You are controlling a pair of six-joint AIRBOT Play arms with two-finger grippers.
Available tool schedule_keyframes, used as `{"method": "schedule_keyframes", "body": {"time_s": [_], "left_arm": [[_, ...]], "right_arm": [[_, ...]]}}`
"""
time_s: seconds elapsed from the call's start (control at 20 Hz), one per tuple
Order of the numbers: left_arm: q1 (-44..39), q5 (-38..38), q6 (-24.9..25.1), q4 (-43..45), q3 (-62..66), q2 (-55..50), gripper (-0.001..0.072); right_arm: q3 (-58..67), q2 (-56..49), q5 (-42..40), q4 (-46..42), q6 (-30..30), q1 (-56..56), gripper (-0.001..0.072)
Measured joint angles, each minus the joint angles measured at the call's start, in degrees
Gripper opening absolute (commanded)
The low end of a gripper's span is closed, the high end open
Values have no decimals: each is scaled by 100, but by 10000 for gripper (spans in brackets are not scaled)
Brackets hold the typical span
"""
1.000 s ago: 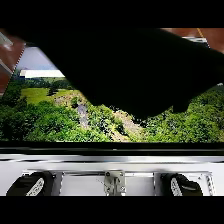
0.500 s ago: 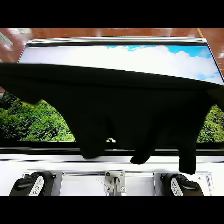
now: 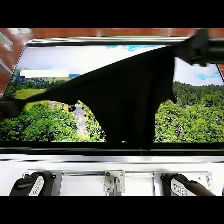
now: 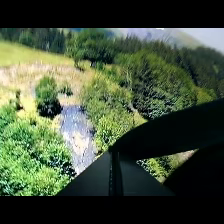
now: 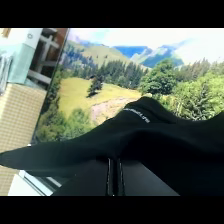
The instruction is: Fold the shirts.
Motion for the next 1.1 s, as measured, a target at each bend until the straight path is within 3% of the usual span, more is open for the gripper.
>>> {"method": "schedule_keyframes", "body": {"time_s": [0.1, 0.15, 0.2, 0.4, 0.45, 0.55, 0.65, 0.75, 0.95, 1.1], "left_arm": [[0, 160, 9, -116, -505, -79, 34], [0, 212, 11, -181, -728, -127, 33], [0, 254, 17, -203, -955, -177, 34], [-4, 334, 177, -317, -1572, -372, 34], [-4, 376, 295, -330, -1652, -407, 34], [-2, 481, 496, -356, -1753, -448, 34], [-4, 636, 610, -374, -1803, -470, 34], [-4, 807, 693, -380, -1832, -481, 34], [-4, 1021, 850, -382, -1851, -490, 33], [-4, 1093, 909, -387, -1856, -490, 34]], "right_arm": [[0, -629, -415, -190, -39, 501, 92], [0, -933, -632, -317, -55, 739, 319], [0, -1193, -820, -433, -59, 929, 705], [0, -1902, -938, -800, -179, 1353, 691], [0, -1965, -678, -955, -240, 1360, 690], [-26, -2037, 111, -1552, -273, 1274, 618], [-326, -1934, 898, -1969, -184, 1152, 622], [-1078, -1543, 1156, -2031, 11, 1106, 631], [-3375, -455, 671, -1814, 614, 1346, 631], [-4898, 219, -251, -1340, 1110, 1810, 631]]}}
